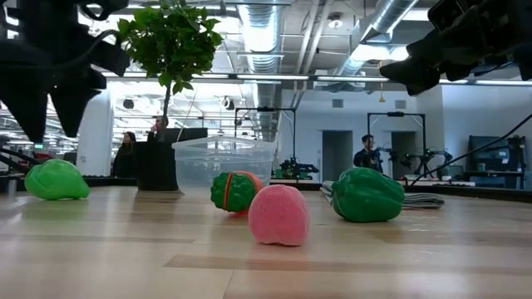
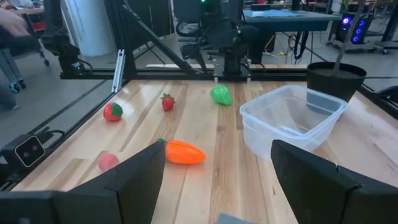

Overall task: Pick and placing Produce into tupperware
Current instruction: Put the green pear into the transparent bin

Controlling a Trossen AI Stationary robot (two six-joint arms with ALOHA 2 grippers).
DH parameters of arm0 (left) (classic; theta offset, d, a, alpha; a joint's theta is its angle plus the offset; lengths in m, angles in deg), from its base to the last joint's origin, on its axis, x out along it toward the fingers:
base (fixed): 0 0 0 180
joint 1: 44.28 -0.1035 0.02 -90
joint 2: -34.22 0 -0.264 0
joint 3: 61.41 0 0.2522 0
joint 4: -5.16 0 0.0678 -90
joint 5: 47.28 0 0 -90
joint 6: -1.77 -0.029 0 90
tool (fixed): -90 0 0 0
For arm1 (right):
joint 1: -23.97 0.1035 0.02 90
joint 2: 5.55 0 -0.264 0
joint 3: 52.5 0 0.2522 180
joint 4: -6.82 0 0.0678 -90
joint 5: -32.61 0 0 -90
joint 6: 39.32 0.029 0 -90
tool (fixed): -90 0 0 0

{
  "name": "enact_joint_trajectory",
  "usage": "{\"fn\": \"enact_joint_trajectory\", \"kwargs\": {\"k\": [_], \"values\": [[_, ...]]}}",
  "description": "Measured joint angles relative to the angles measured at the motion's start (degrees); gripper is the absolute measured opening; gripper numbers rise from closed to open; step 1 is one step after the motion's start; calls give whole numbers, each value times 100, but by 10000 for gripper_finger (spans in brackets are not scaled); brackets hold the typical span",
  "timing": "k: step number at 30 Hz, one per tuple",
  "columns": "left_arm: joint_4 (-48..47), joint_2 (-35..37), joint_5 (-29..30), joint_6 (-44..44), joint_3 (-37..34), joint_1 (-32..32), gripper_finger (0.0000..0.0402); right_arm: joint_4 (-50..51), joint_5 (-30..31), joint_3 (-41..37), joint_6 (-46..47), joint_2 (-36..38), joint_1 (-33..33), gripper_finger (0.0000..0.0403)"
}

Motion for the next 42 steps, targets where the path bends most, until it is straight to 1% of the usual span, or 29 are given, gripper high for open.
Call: {"fn": "enact_joint_trajectory", "kwargs": {"k": [10, 13, 19, 29, 33, 37, 42], "values": [[635, 811, 63, -168, -494, -389, 371, 3, 0, 2, -7, -151, 0, 317], [920, 958, -38, -228, -702, -479, 371, -6, 0, 2, -7, -244, 0, 317], [1088, 950, -381, -206, -1126, -741, 371, -183, 0, 2, -15, -400, -2, 317], [1426, 952, -652, 48, -1157, -805, 371, -345, 0, 2, -52, -455, -2, 317], [1462, 952, -697, 266, -1173, -819, 372, -362, 0, 2, -50, -455, -2, 317], [1639, 951, -982, 657, -1406, -896, 380, -362, -2, 2, -11, -455, -1, 317], [1736, 952, -1008, 1027, -1557, -988, 384, -363, -2, 2, -10, -455, 0, 317]]}}
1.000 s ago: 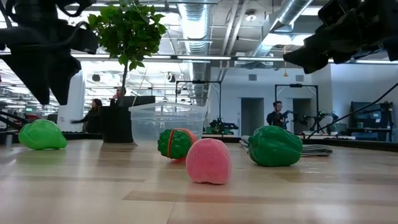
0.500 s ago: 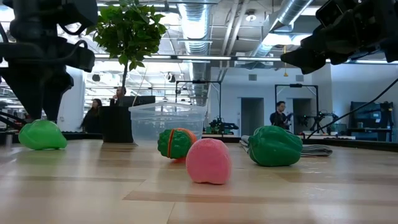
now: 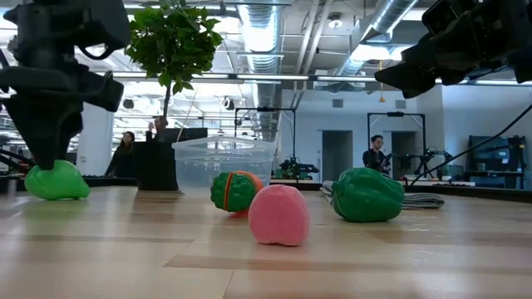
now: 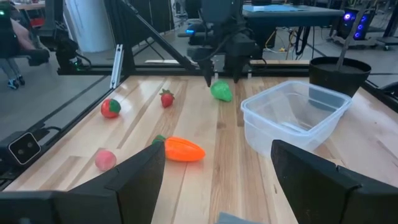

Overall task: Pick and placing Produce into tupperware
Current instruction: Put the green pear into the transparent bin

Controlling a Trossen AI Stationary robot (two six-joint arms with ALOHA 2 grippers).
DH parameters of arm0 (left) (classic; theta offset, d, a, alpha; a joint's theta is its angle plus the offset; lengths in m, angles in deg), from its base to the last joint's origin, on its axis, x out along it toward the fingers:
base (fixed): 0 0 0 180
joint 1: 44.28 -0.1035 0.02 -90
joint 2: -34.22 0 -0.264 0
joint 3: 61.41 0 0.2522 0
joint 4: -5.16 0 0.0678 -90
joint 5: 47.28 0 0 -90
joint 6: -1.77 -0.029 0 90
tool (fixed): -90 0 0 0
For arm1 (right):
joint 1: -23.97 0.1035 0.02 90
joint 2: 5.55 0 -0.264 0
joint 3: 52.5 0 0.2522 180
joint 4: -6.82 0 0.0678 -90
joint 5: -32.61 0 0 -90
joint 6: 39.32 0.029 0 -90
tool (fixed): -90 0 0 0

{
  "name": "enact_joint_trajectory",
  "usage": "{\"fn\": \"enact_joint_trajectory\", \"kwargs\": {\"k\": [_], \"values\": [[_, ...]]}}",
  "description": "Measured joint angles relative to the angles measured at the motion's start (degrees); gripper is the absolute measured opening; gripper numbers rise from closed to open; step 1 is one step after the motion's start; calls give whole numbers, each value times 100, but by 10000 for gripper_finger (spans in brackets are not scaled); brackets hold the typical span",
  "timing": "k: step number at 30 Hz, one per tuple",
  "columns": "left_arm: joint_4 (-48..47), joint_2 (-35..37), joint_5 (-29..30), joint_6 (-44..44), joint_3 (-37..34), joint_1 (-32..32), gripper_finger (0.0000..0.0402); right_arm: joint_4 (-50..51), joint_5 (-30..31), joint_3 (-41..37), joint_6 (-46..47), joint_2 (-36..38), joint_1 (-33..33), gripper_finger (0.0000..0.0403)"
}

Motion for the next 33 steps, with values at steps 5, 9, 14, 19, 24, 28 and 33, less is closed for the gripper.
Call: {"fn": "enact_joint_trajectory", "kwargs": {"k": [5, 9, 14, 19, 24, 28, 33], "values": [[134, -2, -157, 353, -50, -110, 385, -1, -2, 0, 1, 0, 0, 317], [167, -2, -187, 709, -50, -204, 385, -1, -2, 0, -3, 0, 0, 317], [178, -2, -284, 981, -50, -215, 385, 1, -2, 0, -36, 0, 0, 317], [170, -2, -364, 1146, -50, -215, 385, 19, -4, 0, -45, 0, 0, 317], [179, -30, -235, 1193, -50, -215, 385, 21, -4, 0, -45, 0, 0, 317], [342, -233, -235, 1114, -50, -215, 385, 21, -4, 0, -45, 0, 0, 317], [412, -686, -308, 891, -50, -215, 385, 29, -4, -2, -45, 0, 0, 317]]}}
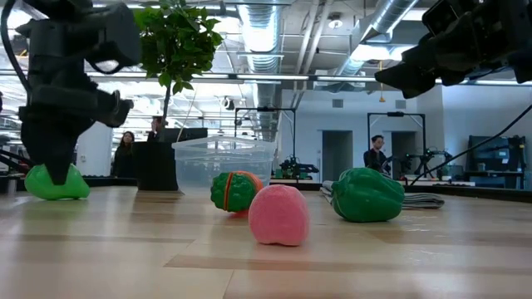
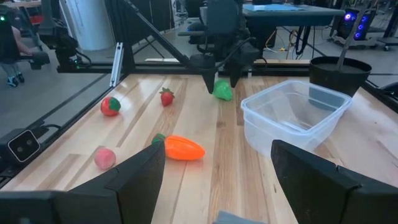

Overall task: Pick and placing Produce into tupperware
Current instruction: Put the green pear into the transparent bin

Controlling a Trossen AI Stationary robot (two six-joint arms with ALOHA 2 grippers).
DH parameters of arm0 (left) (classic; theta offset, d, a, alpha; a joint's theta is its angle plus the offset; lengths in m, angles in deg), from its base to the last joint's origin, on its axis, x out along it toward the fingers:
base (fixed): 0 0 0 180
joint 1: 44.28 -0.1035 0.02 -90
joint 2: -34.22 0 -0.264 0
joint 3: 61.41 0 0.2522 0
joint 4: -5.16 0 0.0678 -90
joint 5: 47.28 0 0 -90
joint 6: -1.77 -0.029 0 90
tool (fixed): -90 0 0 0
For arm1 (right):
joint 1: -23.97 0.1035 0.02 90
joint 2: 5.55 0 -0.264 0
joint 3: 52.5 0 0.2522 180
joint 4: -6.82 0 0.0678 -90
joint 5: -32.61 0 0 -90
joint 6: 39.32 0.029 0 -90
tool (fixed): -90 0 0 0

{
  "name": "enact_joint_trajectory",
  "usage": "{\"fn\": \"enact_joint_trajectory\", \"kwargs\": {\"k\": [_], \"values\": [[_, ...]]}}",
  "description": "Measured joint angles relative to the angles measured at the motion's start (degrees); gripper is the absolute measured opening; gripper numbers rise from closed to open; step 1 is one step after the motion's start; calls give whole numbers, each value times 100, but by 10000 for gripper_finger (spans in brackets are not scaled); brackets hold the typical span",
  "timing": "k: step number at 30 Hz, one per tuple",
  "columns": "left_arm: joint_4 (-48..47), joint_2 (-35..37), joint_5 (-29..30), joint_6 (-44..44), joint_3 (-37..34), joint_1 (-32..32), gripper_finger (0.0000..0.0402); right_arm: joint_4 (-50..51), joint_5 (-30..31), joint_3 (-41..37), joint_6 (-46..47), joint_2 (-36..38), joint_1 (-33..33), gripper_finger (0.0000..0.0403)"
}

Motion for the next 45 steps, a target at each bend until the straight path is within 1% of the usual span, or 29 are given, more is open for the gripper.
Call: {"fn": "enact_joint_trajectory", "kwargs": {"k": [4, 7, 18, 29, 45], "values": [[6, -373, -154, -103, 1, 0, 385, 56, 0, -2, 0, 0, 0, 317], [40, -481, -151, -164, 24, 0, 385, 89, 0, -2, 0, 0, 0, 317], [210, -510, -166, -326, 173, -2, 385, 95, 0, -2, 0, 0, 0, 317], [146, -510, -73, -365, 168, -11, 384, 127, 0, -2, 4, 1, 0, 317], [137, -507, -65, -507, 168, -17, 328, 127, 0, -2, 7, 0, 0, 317]]}}
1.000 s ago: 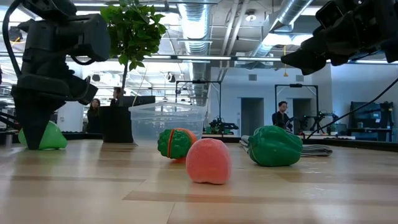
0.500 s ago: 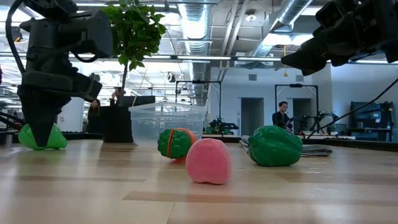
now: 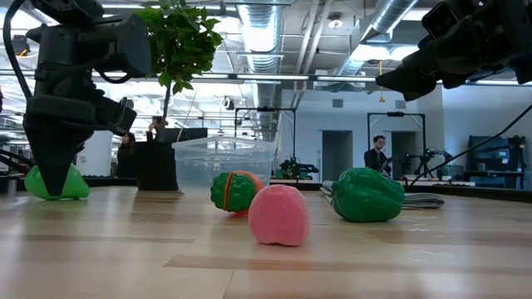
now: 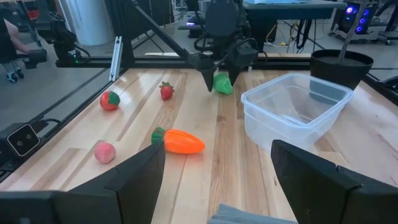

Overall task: Pick and placing Produce into tupperware
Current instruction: Put the green pear into the transparent bin

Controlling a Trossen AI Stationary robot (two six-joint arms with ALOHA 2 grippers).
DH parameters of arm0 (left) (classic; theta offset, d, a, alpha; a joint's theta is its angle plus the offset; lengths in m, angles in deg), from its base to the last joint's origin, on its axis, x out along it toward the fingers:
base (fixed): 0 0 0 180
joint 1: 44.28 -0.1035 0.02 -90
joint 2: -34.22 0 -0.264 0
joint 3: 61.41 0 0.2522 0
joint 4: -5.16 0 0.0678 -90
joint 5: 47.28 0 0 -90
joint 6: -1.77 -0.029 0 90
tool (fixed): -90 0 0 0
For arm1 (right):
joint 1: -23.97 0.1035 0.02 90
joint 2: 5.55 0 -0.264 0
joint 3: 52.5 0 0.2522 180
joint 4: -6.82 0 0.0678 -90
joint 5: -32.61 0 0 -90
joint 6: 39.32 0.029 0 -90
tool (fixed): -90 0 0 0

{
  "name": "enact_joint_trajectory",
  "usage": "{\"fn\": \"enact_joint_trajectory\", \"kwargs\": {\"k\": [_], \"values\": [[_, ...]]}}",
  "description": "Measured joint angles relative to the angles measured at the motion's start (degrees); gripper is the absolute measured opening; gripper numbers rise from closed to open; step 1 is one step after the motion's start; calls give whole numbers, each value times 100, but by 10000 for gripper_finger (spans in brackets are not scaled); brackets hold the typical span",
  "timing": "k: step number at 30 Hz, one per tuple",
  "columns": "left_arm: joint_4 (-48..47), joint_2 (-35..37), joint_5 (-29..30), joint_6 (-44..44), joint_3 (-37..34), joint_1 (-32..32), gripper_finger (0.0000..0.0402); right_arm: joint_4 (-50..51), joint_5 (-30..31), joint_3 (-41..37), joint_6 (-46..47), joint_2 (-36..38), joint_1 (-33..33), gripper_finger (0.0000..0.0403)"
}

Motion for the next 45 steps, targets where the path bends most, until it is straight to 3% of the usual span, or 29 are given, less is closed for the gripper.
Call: {"fn": "enact_joint_trajectory", "kwargs": {"k": [24, 45], "values": [[18, 2, 33, -155, 0, 0, 265, 59, 0, 0, 2, 0, 0, 317], [40, 2, 10, -251, 0, 7, 262, 59, 0, 0, 2, 0, 0, 317]]}}
